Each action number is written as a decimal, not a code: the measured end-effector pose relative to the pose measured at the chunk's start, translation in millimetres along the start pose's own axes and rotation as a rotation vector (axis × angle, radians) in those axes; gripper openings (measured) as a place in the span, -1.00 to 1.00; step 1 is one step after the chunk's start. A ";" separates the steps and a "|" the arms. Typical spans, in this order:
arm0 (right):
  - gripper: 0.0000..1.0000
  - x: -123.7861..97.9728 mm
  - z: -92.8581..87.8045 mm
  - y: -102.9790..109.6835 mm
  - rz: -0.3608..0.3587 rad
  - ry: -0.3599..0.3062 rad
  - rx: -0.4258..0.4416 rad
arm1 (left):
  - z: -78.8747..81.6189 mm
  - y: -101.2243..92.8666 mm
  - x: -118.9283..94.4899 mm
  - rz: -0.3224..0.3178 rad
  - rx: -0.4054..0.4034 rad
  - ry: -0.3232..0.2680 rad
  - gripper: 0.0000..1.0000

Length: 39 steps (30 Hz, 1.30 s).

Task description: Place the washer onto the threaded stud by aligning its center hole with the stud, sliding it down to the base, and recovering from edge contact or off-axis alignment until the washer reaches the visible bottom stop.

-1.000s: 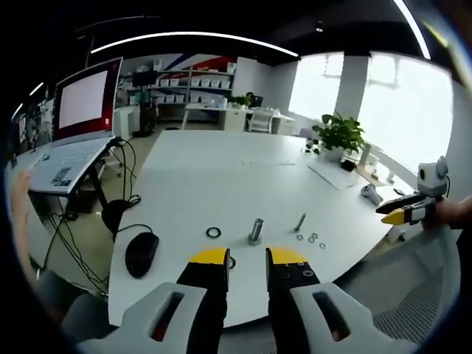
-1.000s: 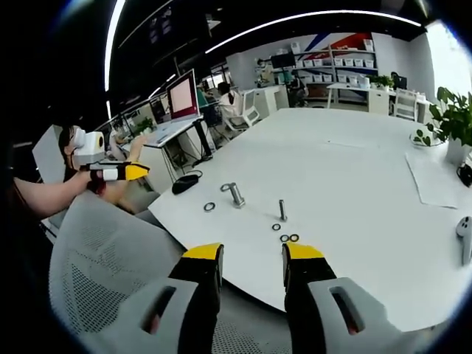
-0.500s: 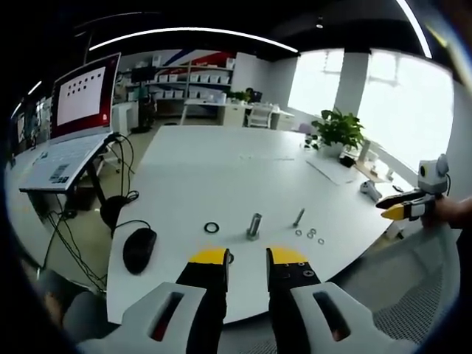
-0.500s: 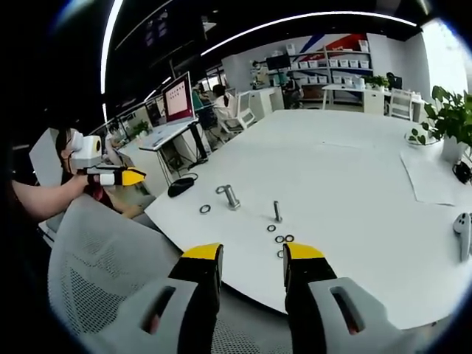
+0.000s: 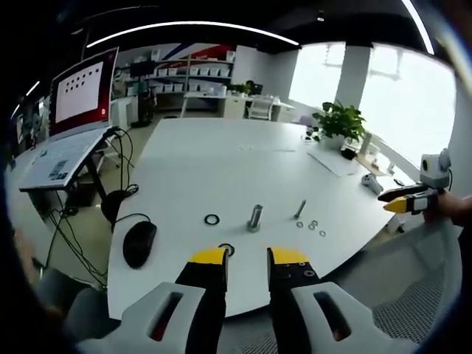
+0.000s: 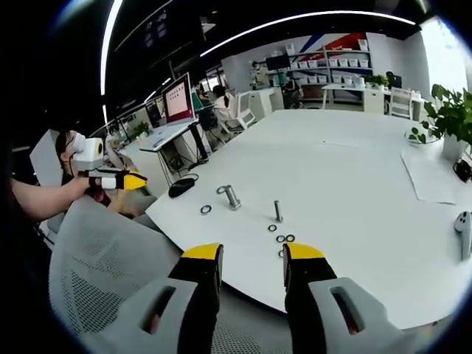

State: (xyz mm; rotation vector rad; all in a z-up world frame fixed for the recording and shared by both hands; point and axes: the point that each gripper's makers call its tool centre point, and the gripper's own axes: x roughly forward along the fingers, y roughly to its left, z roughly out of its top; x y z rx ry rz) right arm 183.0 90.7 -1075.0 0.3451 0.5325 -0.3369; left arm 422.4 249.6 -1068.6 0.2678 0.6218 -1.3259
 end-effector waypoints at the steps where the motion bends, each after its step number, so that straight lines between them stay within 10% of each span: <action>1: -0.30 -0.1 0.0 0.3 0.001 0.001 -0.001 | -1.3 0.3 0.1 -0.001 0.002 0.005 -0.63; 39: -0.30 -0.9 -0.8 1.0 0.001 0.006 0.007 | -16.5 12.4 12.6 0.017 0.021 0.179 -0.47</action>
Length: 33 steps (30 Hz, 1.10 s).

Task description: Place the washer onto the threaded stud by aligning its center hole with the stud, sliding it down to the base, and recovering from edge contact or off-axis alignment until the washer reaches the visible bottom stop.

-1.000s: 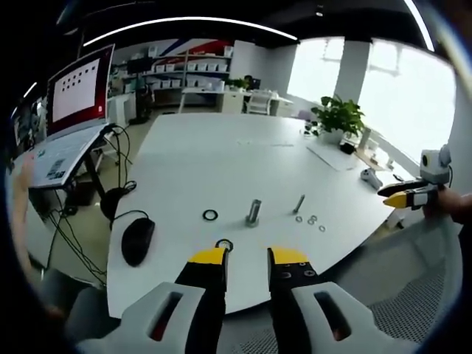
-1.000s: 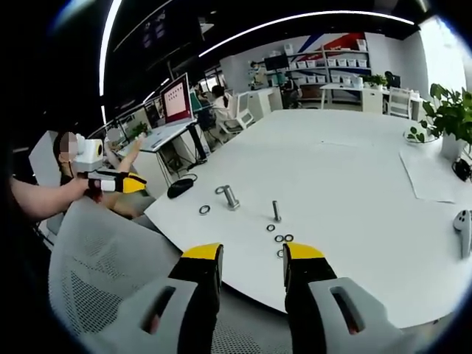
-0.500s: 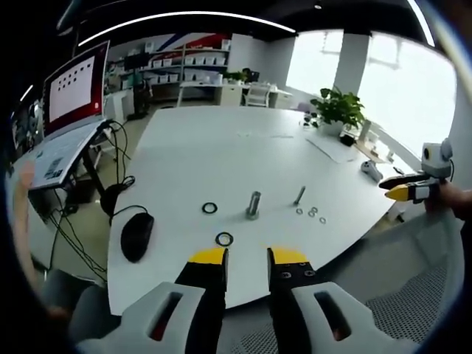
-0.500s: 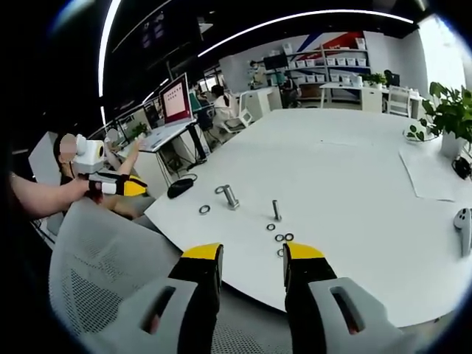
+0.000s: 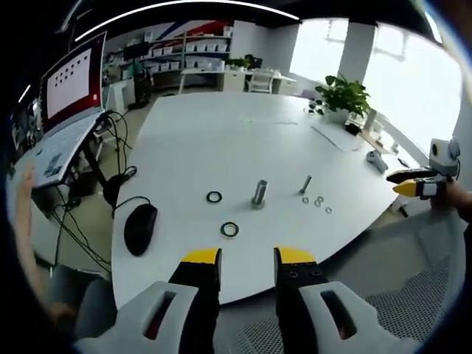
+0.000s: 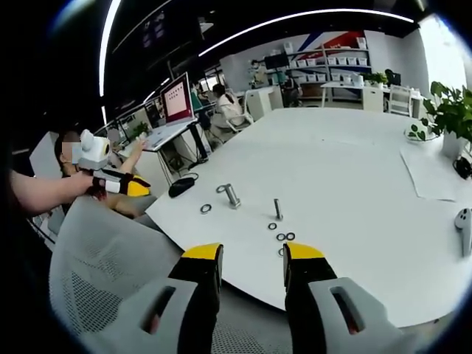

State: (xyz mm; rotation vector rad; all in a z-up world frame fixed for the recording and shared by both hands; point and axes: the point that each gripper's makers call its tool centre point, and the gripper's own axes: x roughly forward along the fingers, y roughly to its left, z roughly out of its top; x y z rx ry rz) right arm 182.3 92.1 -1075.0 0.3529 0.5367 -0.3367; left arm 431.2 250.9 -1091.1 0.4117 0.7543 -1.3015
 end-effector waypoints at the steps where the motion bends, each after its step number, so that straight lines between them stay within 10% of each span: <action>1: -0.30 1.1 -0.9 -0.8 0.000 0.001 -0.001 | 0.3 -0.6 1.8 -0.007 -0.002 0.011 -0.47; 33: -0.30 3.1 -4.4 -0.3 0.012 0.013 0.011 | -28.8 -14.4 73.9 -0.065 0.065 0.283 -0.41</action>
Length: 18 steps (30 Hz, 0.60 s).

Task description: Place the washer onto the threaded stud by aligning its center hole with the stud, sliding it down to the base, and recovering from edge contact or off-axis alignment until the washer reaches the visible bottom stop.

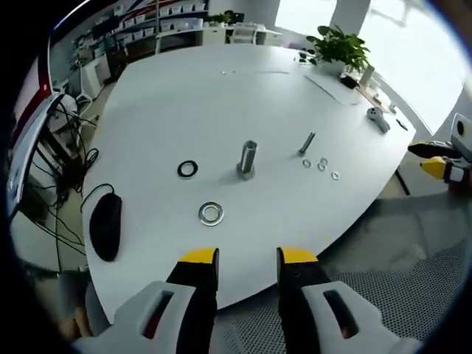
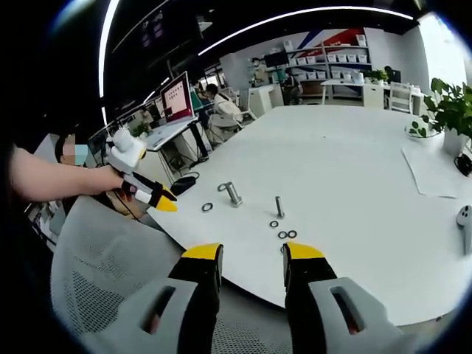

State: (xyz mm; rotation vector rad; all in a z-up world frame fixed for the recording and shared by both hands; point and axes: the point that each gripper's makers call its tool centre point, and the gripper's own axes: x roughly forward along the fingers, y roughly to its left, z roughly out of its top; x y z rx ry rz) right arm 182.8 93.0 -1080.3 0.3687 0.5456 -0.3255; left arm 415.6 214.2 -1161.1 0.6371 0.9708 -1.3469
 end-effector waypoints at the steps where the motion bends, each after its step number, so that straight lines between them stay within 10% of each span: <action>1: -0.30 0.0 -0.3 0.3 0.001 0.003 -0.002 | -0.9 1.2 3.6 -0.001 -0.001 0.006 -0.40; 18: -0.30 0.2 -1.5 -1.0 -0.004 0.003 0.005 | -19.2 17.9 37.5 0.007 0.039 0.148 -0.41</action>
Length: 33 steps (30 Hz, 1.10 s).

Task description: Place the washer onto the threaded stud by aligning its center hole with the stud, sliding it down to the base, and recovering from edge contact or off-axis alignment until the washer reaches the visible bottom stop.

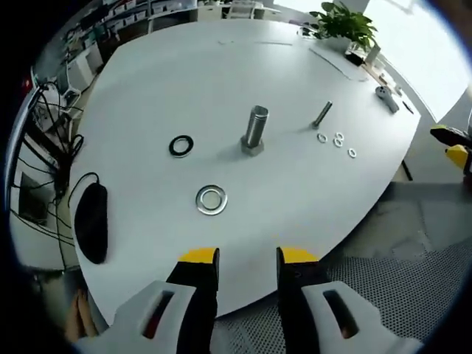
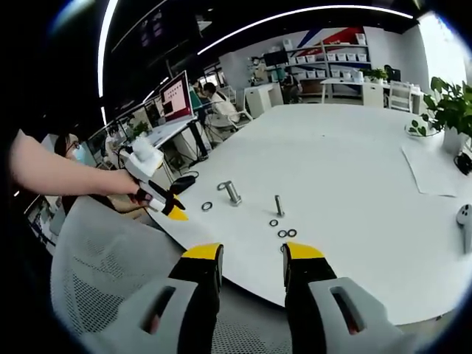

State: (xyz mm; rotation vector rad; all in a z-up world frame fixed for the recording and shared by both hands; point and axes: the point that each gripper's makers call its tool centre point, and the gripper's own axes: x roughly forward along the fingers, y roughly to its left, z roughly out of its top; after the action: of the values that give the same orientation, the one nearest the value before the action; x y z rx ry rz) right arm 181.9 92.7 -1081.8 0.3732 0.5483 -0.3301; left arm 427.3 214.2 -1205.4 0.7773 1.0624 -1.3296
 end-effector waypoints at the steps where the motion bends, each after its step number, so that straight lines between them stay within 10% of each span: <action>1: -0.30 0.2 0.0 -0.1 0.000 0.001 -0.001 | 0.6 0.7 3.0 0.004 0.002 0.003 -0.41; 33: -0.31 0.4 -1.4 -4.2 -0.014 0.008 0.008 | 20.0 25.9 34.6 0.074 -0.004 0.065 -0.37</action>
State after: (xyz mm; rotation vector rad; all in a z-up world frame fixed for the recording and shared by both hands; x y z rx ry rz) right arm 180.0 89.5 -1084.2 0.3787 0.5578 -0.3440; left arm 453.5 186.1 -1233.5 0.8543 1.0772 -1.2460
